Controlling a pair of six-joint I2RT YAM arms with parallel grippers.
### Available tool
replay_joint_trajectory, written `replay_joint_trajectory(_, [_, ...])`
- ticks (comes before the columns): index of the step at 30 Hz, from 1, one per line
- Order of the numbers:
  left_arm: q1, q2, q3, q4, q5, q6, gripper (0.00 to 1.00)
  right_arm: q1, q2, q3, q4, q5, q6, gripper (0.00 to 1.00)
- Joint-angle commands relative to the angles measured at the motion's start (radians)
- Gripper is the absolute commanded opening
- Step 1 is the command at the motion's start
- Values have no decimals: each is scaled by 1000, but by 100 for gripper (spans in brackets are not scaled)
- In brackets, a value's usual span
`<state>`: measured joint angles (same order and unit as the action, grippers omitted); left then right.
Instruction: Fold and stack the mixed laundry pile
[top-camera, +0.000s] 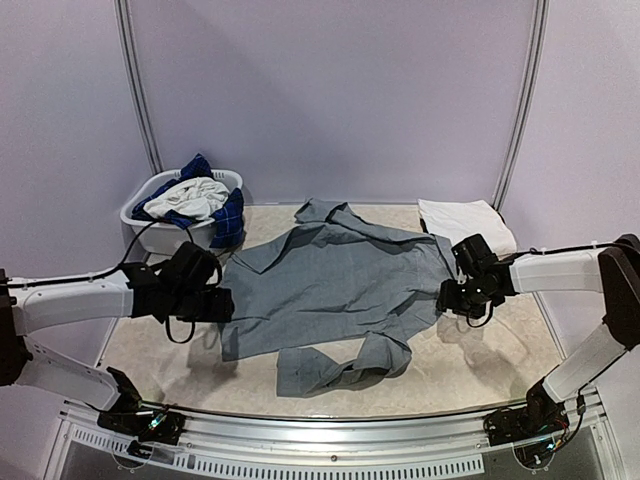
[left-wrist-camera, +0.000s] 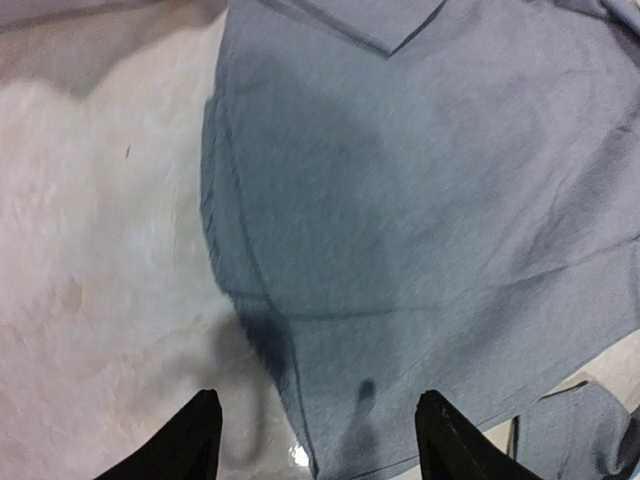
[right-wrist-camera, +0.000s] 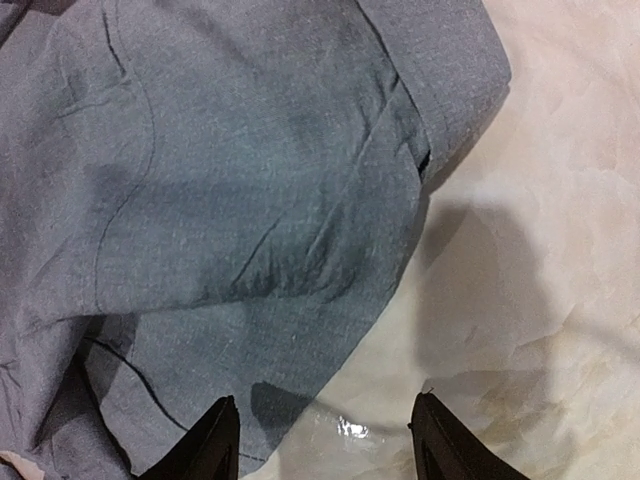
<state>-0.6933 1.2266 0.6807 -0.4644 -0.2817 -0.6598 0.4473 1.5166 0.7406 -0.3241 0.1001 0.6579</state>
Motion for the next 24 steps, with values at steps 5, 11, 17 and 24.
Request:
replay_joint_trajectory(5, [-38,-1,-108,-17,28,-102,62,-27,109,-3,102,-50,13,58])
replay_joint_trajectory(11, [-78,22,-139,22,68,-101,54,-33,154,-1,157,-89,8,49])
replay_joint_trajectory(17, [-90,104,-161,145,138,-91,41,-34,188,8,183,-159,-3,16])
replay_joint_trajectory(24, [-102,121,-179,224,122,-107,0,-33,151,-11,159,-151,-6,0])
